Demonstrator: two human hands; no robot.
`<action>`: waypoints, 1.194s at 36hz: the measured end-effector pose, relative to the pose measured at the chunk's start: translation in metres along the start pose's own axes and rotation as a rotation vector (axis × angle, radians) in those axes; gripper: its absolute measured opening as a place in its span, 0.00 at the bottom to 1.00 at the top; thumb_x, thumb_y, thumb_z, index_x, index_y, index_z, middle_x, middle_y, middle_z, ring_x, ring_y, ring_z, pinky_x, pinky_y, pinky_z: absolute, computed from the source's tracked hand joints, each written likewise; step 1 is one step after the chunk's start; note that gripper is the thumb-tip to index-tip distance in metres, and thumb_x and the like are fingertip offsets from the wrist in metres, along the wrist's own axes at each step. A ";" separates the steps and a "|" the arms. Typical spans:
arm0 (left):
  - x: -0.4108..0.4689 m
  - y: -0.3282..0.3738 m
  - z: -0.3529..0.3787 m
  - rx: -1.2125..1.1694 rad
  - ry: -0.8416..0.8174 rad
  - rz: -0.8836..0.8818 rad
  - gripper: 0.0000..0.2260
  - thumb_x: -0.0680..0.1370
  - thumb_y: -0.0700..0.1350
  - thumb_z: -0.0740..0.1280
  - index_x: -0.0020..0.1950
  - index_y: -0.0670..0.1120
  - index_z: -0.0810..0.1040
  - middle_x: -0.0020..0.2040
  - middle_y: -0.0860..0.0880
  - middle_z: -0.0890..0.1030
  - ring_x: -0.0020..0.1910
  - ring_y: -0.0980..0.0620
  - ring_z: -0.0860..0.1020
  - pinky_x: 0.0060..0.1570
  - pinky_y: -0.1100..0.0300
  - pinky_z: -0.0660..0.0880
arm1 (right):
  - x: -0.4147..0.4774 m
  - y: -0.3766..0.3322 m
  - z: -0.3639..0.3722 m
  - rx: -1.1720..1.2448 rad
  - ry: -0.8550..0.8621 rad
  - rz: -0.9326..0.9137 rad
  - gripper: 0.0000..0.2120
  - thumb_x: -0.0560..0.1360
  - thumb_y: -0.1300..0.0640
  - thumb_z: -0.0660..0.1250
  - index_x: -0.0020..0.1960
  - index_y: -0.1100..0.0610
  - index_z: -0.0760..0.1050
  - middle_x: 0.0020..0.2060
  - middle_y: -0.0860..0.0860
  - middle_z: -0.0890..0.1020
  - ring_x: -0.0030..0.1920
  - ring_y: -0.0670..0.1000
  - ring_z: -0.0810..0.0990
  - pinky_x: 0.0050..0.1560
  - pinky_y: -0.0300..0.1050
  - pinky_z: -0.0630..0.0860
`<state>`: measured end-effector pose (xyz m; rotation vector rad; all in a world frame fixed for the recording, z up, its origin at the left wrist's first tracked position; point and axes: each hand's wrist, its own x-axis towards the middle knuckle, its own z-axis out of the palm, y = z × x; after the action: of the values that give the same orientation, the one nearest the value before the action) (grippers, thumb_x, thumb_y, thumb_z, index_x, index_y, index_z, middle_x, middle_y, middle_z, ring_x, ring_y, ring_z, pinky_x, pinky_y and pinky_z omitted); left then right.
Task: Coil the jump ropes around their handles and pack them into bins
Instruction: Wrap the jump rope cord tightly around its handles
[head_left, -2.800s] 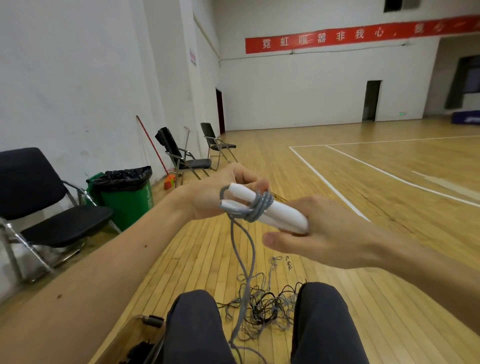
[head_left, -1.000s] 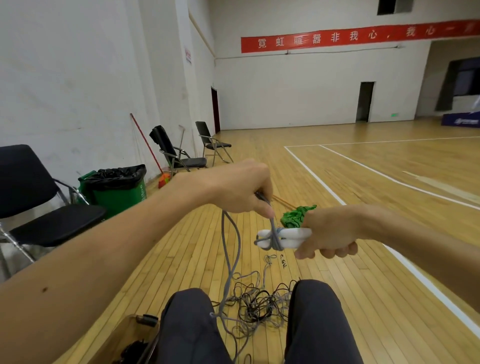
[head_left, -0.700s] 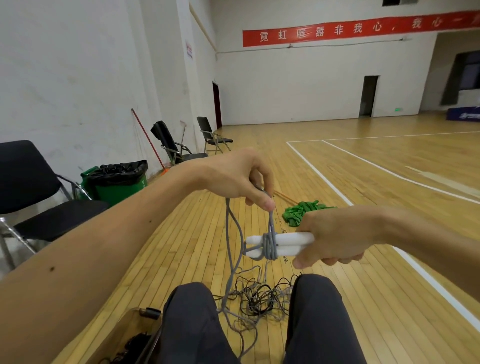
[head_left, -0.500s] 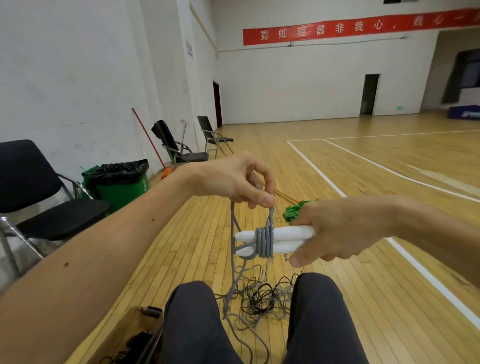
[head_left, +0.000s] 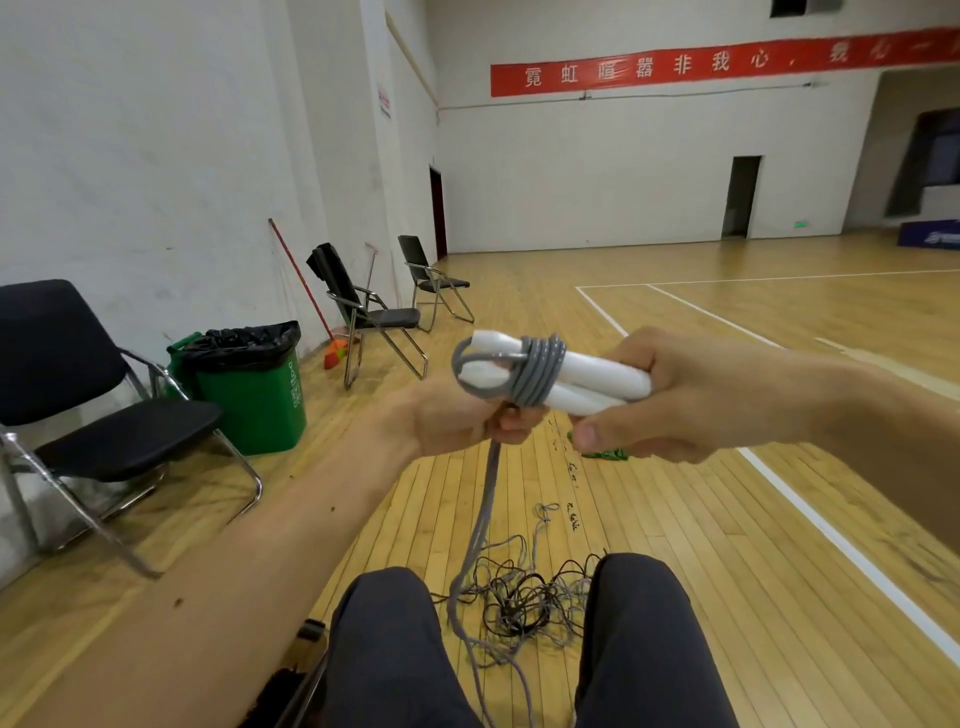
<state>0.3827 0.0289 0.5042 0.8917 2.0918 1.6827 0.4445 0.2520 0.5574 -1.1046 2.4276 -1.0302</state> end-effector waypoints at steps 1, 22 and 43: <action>-0.001 0.001 0.005 -0.001 -0.012 -0.011 0.06 0.79 0.43 0.62 0.52 0.42 0.76 0.33 0.54 0.75 0.30 0.59 0.70 0.32 0.66 0.68 | 0.001 0.000 -0.002 0.003 0.017 0.000 0.07 0.71 0.50 0.73 0.35 0.46 0.80 0.26 0.49 0.74 0.23 0.48 0.69 0.23 0.38 0.67; 0.009 0.002 0.057 -0.286 0.353 0.020 0.20 0.85 0.54 0.54 0.44 0.43 0.75 0.28 0.52 0.63 0.24 0.56 0.61 0.23 0.63 0.59 | 0.020 0.028 -0.021 -0.357 0.463 0.133 0.07 0.77 0.50 0.71 0.46 0.54 0.78 0.29 0.50 0.76 0.24 0.45 0.68 0.25 0.36 0.65; 0.007 -0.002 0.060 1.071 0.482 -0.092 0.14 0.85 0.51 0.57 0.41 0.50 0.70 0.34 0.53 0.73 0.32 0.54 0.72 0.31 0.58 0.63 | 0.045 0.066 -0.027 -0.621 0.627 0.383 0.10 0.81 0.49 0.67 0.46 0.54 0.71 0.33 0.49 0.72 0.31 0.47 0.69 0.29 0.42 0.59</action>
<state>0.4126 0.0782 0.4879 0.6074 3.3647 0.6478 0.3644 0.2616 0.5309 -0.4218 3.4289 -0.5497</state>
